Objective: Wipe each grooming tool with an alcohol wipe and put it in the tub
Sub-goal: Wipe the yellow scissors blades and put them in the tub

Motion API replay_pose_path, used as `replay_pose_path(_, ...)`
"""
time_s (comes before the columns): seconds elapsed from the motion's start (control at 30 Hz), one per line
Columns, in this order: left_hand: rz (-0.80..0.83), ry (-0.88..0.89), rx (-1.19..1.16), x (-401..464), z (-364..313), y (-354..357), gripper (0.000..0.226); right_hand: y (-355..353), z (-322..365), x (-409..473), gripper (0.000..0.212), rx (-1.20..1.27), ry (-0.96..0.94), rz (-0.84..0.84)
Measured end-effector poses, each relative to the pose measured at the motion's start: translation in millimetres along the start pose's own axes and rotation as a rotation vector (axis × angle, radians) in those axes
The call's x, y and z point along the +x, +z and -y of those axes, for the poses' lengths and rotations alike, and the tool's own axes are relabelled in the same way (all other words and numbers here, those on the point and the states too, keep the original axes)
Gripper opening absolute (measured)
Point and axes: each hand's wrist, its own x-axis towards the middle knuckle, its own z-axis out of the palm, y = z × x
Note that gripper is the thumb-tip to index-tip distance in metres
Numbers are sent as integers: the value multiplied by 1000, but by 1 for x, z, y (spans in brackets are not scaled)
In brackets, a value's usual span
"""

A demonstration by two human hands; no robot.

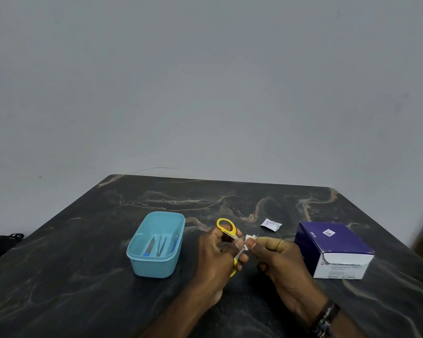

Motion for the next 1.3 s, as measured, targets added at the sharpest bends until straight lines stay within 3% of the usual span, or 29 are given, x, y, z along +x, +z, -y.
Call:
replay_pose_path(0.17, -2, -32, -14, 1, -3, 0, 11, -6, 14, 0, 20, 177, -39, -187)
replay_pose_path(0.27, -24, -34, 28, 5, -3, -6, 12, -17, 20, 0, 12, 35, -108, -219)
replay_pose_path(0.47, -39, 1, 113, 8, -5, -13, 11, -14, 15, -2, 18, -434, -146, 88)
replay_pose_path(0.57, -15, 15, 142, 8, -5, -15, 10, -13, 13, -1, 15, -542, -191, 89)
replay_pose_path(0.77, 29, 1, 153, 8, -3, -12, 11, -18, 11, 2, 11, -638, -277, -17)
replay_pose_path(1.0, 35, 16, 160, 6, -6, -10, 11, -14, 14, -3, 16, -654, -224, 132)
replay_pose_path(1.3, 64, -7, 169, 4, -7, -9, 12, -11, 11, -2, 14, -609, -194, 190)
